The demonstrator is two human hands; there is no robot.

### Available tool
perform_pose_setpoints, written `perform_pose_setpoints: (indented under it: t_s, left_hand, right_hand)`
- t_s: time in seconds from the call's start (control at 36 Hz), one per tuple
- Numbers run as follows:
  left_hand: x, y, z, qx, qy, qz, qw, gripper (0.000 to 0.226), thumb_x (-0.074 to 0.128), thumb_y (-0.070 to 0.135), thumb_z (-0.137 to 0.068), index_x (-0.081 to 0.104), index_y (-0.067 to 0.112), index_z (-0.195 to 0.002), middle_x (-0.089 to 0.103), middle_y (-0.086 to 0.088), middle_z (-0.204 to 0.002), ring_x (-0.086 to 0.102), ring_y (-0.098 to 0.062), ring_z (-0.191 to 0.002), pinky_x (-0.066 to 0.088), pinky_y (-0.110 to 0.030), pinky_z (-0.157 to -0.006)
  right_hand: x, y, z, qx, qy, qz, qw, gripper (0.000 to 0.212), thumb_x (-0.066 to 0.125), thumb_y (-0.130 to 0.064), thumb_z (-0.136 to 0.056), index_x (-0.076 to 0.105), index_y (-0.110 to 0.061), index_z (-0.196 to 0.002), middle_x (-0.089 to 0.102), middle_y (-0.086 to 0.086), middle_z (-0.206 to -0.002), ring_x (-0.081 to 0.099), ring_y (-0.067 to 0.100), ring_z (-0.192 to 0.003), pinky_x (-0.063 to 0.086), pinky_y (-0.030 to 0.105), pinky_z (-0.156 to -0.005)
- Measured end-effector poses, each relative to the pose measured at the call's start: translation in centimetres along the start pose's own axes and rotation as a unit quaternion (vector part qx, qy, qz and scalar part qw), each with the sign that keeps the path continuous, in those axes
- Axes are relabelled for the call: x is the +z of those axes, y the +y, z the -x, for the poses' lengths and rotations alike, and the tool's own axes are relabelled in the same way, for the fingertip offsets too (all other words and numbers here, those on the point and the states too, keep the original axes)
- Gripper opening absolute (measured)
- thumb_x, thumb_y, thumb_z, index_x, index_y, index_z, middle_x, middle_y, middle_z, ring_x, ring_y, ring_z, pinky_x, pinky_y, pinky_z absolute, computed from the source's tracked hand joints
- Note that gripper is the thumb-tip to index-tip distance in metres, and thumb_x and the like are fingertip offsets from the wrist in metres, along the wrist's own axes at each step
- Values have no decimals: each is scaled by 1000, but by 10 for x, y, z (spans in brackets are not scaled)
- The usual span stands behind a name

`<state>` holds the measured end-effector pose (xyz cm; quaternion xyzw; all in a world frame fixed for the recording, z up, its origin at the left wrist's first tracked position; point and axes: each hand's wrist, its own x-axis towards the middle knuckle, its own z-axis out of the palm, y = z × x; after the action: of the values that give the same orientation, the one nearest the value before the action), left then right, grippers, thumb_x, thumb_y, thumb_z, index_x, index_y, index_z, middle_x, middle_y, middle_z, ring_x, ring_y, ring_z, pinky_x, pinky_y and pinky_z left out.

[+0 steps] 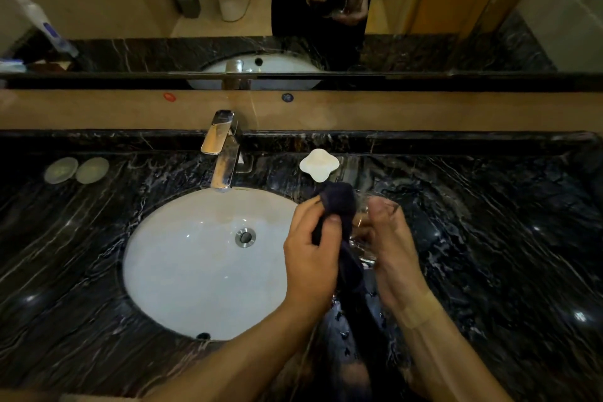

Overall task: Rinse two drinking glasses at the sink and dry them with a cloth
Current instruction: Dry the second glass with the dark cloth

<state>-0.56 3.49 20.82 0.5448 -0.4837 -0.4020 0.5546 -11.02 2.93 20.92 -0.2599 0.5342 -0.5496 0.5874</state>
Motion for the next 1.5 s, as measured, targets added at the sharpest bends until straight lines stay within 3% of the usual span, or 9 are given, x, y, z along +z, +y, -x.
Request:
perform_pose_setpoints:
  t_s: [0.17, 0.25, 0.47, 0.67, 0.75, 0.89, 1.06, 1.19, 1.5]
  left_hand:
    - [0, -2, -11, -147, -31, 113, 982, 20, 57, 35, -87, 72, 41, -97, 75, 4, -91, 68, -13, -85, 56, -35, -76]
    - [2, -5, -9, -127, -2, 80, 989, 22, 53, 36, -90, 70, 47, -96, 74, 9, -95, 67, -2, -85, 52, -17, -70]
    - [2, -17, 0, -9, 29, -77, 997, 26, 52, 25, -95, 65, 26, -116, 60, 13, -111, 57, 4, -105, 41, -10, -90]
    - [2, -18, 3, 70, 19, -103, 992, 34, 53, 25, -93, 62, 37, -124, 56, 9, -126, 55, -1, -118, 41, -13, -98]
    - [2, -11, 2, 59, 2, -58, 997, 38, 54, 29, -92, 59, 60, -114, 56, 18, -125, 54, 0, -120, 40, -11, -98]
    - [-5, -9, -9, -64, -39, 23, 997, 29, 55, 31, -90, 67, 57, -96, 69, 17, -101, 64, 4, -93, 48, -12, -78]
    - [-8, -11, -15, -158, -81, 104, 979, 23, 59, 45, -84, 71, 44, -104, 76, 3, -102, 71, -15, -95, 58, -28, -80]
    - [-11, -11, -24, -134, -91, 39, 986, 21, 53, 27, -99, 69, 39, -96, 69, 10, -85, 62, -3, -76, 47, -17, -67]
    - [0, -11, 2, 24, -42, -90, 995, 33, 55, 37, -91, 57, 46, -122, 49, 17, -130, 49, 3, -123, 38, -9, -97]
  right_hand:
    - [-4, -7, -3, 60, -93, -80, 991, 89, 62, -83, -64, 65, -12, -117, 73, 12, -105, 71, 24, -91, 58, 35, -74]
    - [0, -7, -1, 37, -94, -31, 994, 70, 46, -73, -85, 68, -18, -120, 71, 12, -120, 66, 27, -114, 54, 40, -93]
    - [16, 2, -2, -1, 47, 83, 995, 59, 35, -66, -88, 53, -23, -124, 72, 4, -110, 70, 19, -98, 51, 53, -98]
    - [20, 3, -3, 9, 24, 51, 998, 70, 81, -55, -59, 56, -18, -113, 68, 11, -114, 68, 23, -107, 54, 44, -96]
    - [16, 0, -3, 18, 16, 12, 1000, 73, 80, -46, -60, 58, -6, -117, 66, 23, -116, 68, 23, -100, 56, 38, -90]
    - [4, 0, 0, 40, -27, -54, 997, 69, 70, -40, -76, 56, 4, -127, 60, 32, -126, 60, 35, -104, 49, 52, -97]
    - [-2, -1, 0, 65, -39, -117, 990, 76, 71, -58, -73, 56, -13, -133, 71, 15, -118, 69, 27, -108, 59, 37, -84]
    - [5, 5, 0, 78, -39, -143, 986, 64, 57, -46, -86, 51, -7, -137, 61, 16, -134, 55, 32, -128, 36, 54, -113]
    - [14, 11, -5, 20, 43, -33, 998, 55, 70, -41, -83, 58, -6, -123, 69, 18, -117, 65, 38, -110, 51, 56, -97]
